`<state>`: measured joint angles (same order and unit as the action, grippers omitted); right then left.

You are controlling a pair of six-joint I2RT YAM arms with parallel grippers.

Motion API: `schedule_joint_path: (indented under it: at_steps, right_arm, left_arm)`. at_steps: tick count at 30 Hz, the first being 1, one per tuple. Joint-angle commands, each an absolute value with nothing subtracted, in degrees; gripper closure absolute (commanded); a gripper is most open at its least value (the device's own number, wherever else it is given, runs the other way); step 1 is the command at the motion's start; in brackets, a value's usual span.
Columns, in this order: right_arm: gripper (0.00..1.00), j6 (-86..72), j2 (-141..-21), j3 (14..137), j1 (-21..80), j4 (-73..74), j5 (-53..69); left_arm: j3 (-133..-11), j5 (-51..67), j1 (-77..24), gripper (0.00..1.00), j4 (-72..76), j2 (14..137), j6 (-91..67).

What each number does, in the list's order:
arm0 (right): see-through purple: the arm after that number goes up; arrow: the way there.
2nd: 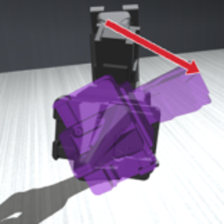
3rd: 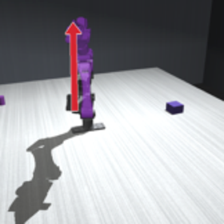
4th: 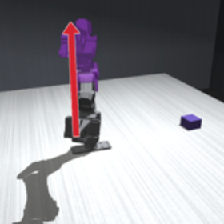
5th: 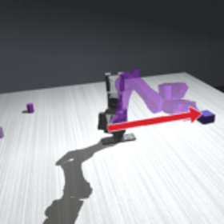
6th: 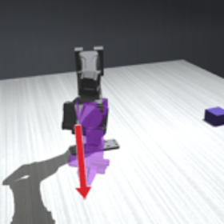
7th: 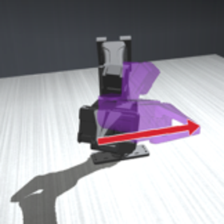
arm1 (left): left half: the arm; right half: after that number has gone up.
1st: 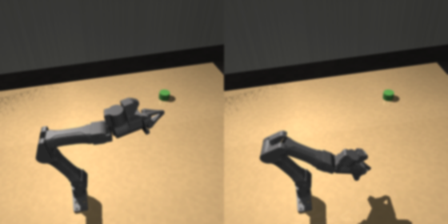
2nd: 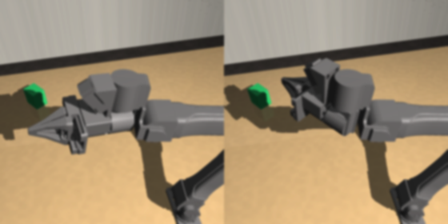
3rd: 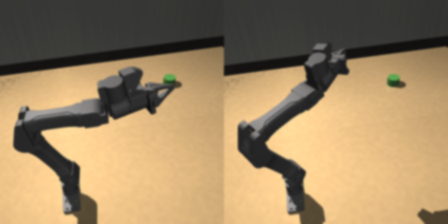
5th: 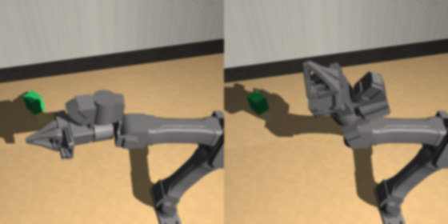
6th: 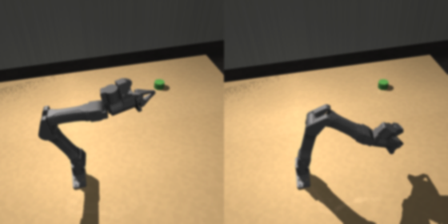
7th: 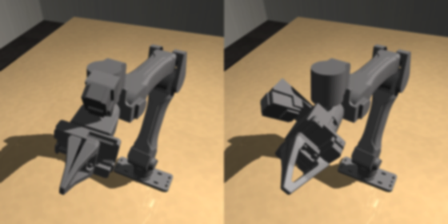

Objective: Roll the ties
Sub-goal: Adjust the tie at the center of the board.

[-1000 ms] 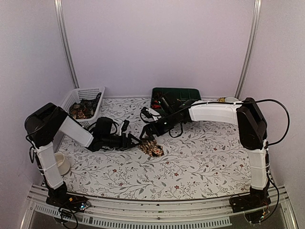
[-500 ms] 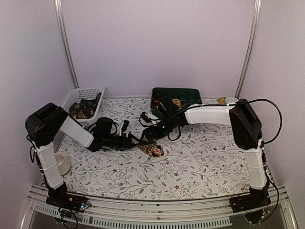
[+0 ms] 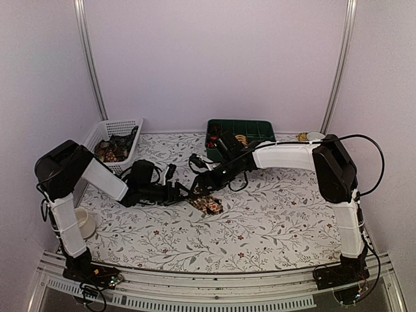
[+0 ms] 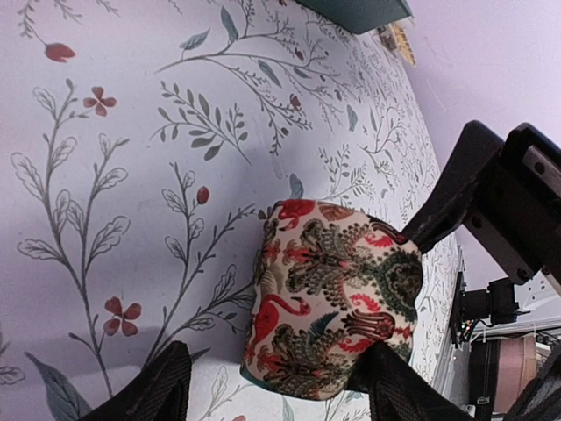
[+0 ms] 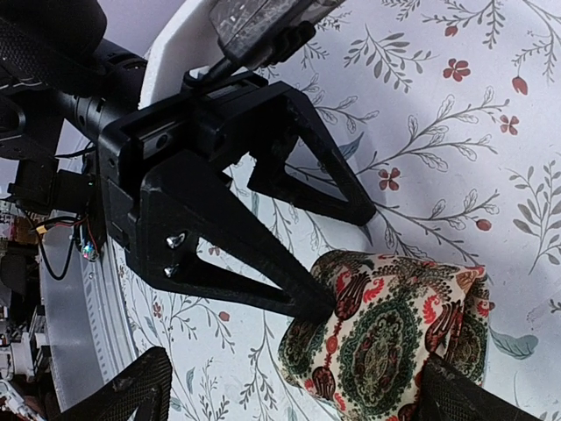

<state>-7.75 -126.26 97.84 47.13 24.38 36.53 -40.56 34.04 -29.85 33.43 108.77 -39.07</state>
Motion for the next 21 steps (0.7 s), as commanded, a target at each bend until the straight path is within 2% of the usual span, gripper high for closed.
schedule_joint_path:
  at_steps: [1,6,11,18,21]
  right_arm:
    - [0.1,-8.1,-130.4,97.2,47.4,25.0,39.8]
    - [0.1,-8.3,-130.8,97.2,47.4,25.2,38.8]
    - [0.1,-7.8,-129.3,96.7,47.3,26.6,30.4]
    - [0.07,-7.1,-122.4,96.1,46.6,26.5,25.3]
    - [0.05,-6.9,-120.0,96.3,46.3,26.6,24.3]
  left_arm:
    - [-41.4,34.3,-29.8,0.32,34.7,109.7,-38.8]
    - [-41.4,35.6,-29.8,0.32,36.0,110.4,-39.3]
    - [-41.3,35.9,-29.7,0.32,36.1,109.3,-39.1]
    - [-42.9,36.7,-28.3,0.18,35.8,107.7,-39.3]
    - [-45.0,37.6,-28.3,0.15,34.7,108.2,-39.2]
